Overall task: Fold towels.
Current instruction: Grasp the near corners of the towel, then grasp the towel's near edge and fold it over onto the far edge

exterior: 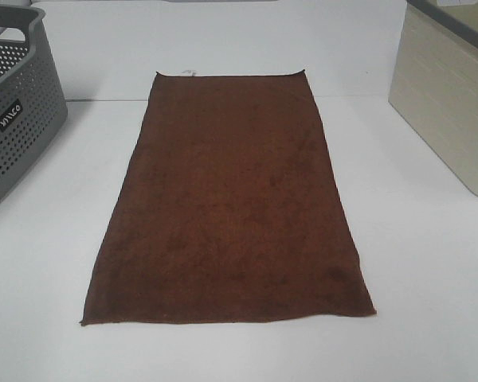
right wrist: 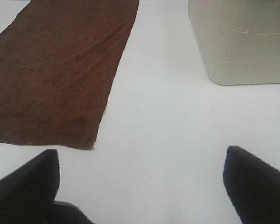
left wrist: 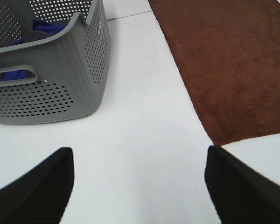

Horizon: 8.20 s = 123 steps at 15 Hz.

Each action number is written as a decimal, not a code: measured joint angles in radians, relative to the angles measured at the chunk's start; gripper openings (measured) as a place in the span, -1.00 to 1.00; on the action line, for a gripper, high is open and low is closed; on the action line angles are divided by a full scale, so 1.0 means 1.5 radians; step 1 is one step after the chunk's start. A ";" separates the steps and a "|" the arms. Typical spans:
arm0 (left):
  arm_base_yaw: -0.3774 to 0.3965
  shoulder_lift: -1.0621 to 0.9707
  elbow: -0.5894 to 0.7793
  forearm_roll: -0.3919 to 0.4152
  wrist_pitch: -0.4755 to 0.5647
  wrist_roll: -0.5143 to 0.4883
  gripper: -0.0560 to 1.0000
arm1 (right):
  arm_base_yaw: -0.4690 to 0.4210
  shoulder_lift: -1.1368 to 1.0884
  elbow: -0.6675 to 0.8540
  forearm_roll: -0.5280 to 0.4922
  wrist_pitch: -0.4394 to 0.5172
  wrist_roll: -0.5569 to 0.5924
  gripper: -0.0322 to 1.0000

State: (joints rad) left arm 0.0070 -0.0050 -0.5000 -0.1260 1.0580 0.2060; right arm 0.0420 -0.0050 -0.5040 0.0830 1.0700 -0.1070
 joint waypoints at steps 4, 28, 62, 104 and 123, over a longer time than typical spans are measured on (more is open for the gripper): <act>0.000 0.000 0.000 0.000 0.000 0.000 0.50 | 0.000 0.000 0.000 0.000 0.000 0.000 0.79; 0.000 0.000 0.000 0.000 0.000 0.000 0.50 | 0.000 0.000 0.000 0.000 0.000 0.000 0.79; 0.000 0.470 0.001 -0.273 -0.263 0.004 0.50 | 0.000 0.447 -0.075 0.100 -0.077 0.031 0.74; -0.095 1.152 0.069 -0.959 -0.312 0.714 -0.89 | 0.102 1.123 -0.051 0.499 -0.318 -0.249 -0.94; -0.095 1.216 -0.283 -0.805 -0.345 0.441 -0.89 | 0.102 1.241 -0.410 0.459 -0.309 -0.223 -0.94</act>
State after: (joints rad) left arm -0.1360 1.8190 -0.9250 -1.3340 0.5400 0.8670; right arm 0.1950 1.8560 -1.1190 0.7710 0.6060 -0.4420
